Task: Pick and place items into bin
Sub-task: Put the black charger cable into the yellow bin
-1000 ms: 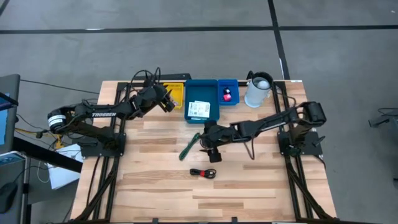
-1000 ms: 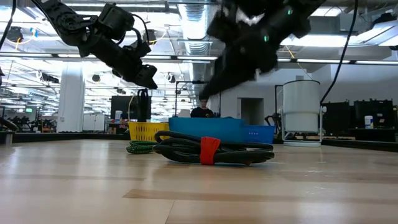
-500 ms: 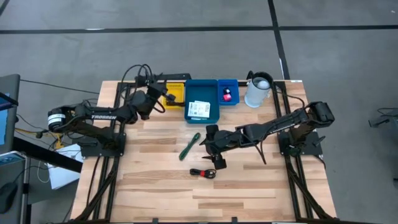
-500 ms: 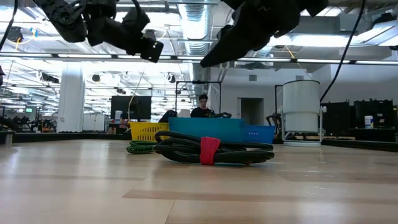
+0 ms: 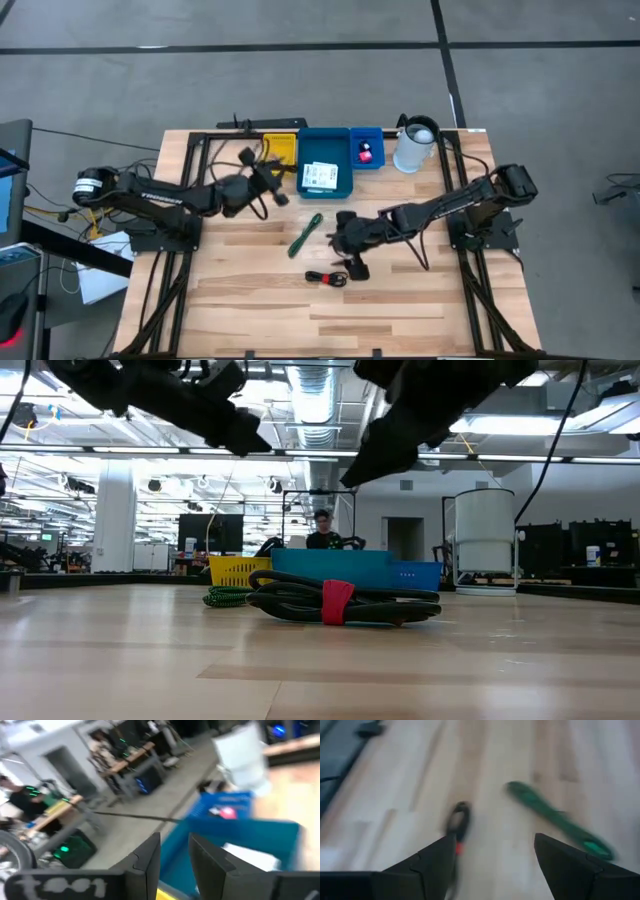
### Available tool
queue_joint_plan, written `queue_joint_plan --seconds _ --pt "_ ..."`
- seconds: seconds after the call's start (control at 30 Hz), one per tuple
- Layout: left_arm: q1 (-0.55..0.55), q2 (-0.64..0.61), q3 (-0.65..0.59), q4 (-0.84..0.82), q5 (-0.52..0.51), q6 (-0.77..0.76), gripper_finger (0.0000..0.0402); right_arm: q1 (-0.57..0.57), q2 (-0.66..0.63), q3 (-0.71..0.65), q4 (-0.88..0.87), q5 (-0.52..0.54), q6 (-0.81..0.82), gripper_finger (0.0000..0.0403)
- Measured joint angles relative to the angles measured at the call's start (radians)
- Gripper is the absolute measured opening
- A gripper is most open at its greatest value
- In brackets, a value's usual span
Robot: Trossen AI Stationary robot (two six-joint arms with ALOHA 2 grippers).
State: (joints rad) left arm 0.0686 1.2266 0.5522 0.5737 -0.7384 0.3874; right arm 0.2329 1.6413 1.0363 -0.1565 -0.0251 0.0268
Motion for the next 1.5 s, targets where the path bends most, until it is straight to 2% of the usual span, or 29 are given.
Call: queue_joint_plan --seconds 0.13,0.33,0.47,0.67,0.77,1.07,1.23,1.5 --pt "-0.065 0.000 0.000 -0.150 0.013 -0.114 0.0092 0.051 0.000 -0.010 0.040 -0.082 0.018 0.0266" --pt "-0.101 0.001 0.000 -0.282 0.131 -0.216 0.0091 0.124 0.000 -0.011 0.033 -0.078 0.031 0.0266" --pt "-0.103 0.001 0.000 -0.315 0.169 -0.238 0.0091 0.150 0.000 -0.011 0.057 -0.072 0.055 0.0266" --pt "-0.103 0.001 0.000 -0.353 0.178 -0.278 0.0091 0.145 0.034 -0.010 0.044 0.120 0.159 0.0265" --pt "-0.102 0.001 0.000 -0.374 0.178 -0.317 0.0091 0.142 0.074 -0.007 0.048 0.157 0.204 0.0265" --pt "-0.102 0.001 0.000 -0.381 0.184 -0.358 0.0091 0.139 0.223 0.001 0.061 0.096 0.263 0.0265" --pt "-0.102 0.001 0.000 -0.381 0.188 -0.402 0.0091 0.140 0.231 0.000 0.056 0.065 0.255 0.0265" --pt "-0.102 0.001 0.000 -0.381 0.262 -0.453 0.0091 0.125 0.231 0.000 0.021 0.005 0.211 0.0265"
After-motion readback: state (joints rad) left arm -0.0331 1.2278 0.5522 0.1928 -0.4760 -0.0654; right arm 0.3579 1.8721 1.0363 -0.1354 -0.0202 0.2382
